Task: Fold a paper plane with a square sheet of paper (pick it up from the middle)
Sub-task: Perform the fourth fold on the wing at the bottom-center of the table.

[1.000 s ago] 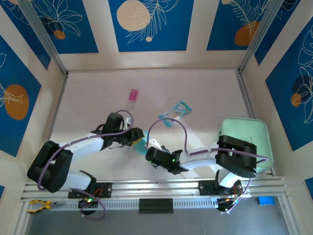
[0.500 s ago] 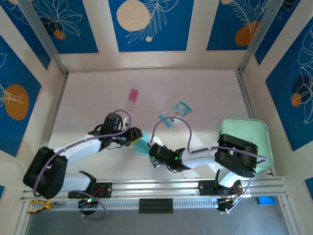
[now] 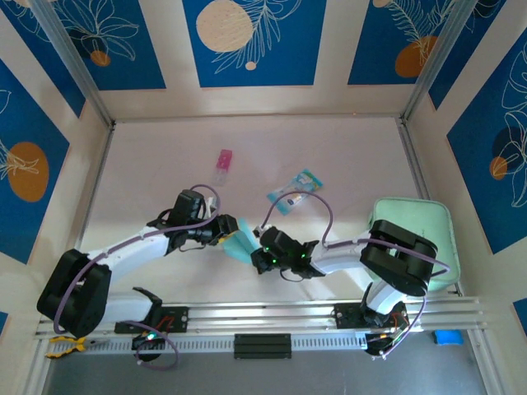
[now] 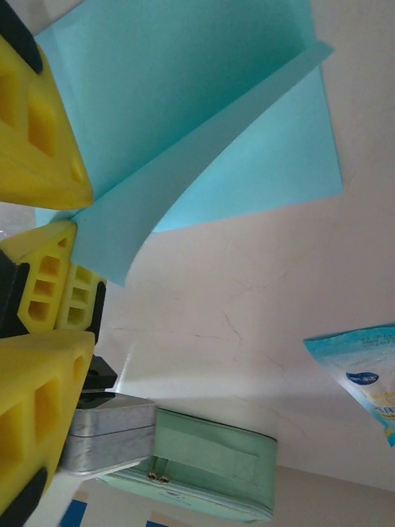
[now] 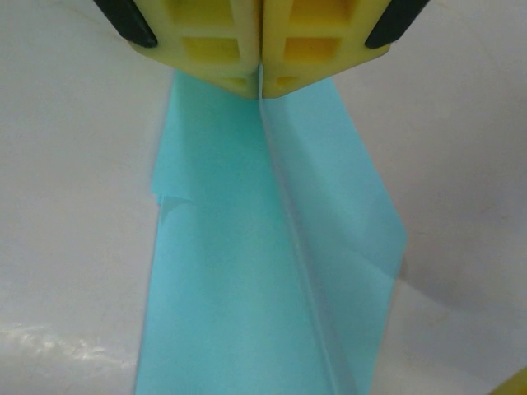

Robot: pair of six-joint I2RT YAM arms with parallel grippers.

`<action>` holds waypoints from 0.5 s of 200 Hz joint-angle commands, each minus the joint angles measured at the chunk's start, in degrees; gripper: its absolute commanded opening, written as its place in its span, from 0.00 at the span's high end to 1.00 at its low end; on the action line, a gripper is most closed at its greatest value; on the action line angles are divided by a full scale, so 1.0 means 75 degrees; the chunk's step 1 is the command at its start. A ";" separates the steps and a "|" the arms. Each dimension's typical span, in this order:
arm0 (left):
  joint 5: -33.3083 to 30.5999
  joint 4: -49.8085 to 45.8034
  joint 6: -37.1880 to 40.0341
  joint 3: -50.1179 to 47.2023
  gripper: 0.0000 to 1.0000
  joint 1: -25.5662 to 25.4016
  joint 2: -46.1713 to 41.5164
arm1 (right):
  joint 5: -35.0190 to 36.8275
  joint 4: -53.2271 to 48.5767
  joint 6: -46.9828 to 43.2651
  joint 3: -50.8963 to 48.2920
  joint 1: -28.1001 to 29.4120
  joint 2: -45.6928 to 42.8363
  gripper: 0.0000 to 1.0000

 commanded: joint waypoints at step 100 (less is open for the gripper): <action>0.0351 0.1010 -0.0201 -0.0498 0.91 -0.0045 0.0586 | -0.1719 0.0765 0.1278 -0.0015 -0.0422 0.0719 0.92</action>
